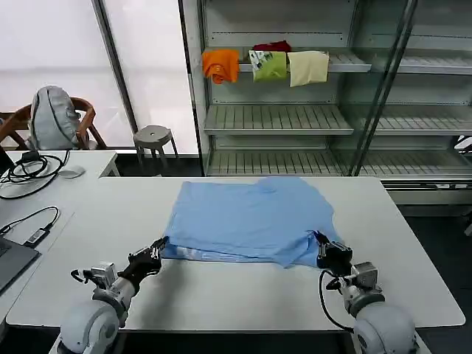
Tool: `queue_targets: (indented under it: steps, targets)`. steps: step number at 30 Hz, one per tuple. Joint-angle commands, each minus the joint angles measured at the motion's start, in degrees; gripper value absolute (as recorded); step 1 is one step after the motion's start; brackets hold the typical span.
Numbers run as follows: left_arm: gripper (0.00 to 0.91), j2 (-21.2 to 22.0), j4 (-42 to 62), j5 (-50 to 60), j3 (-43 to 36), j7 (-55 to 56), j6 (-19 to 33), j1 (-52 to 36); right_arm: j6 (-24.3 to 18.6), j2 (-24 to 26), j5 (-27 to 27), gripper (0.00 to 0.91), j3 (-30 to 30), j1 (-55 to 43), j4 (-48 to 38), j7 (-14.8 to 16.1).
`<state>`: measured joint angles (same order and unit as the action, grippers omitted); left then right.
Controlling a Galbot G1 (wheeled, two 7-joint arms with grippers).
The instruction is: Fold and organize the clothes.
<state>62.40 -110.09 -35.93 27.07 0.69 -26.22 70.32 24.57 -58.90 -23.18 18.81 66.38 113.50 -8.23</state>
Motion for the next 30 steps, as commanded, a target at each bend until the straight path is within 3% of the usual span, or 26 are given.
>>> queue_targets:
  steps: [1, 30]
  targets:
    - [0.01, -0.05, 6.97, -1.46, -1.38, -1.24, 0.24, -5.77, -0.37, -0.17, 0.73, 0.0, -1.85, -5.68, -5.72, 0.4]
    - [0.01, -0.87, 11.92, -1.16, -3.44, -3.02, 1.95, -9.38, -1.01, -2.53, 3.4, 0.0, -4.5, -9.29, -10.93, 0.85]
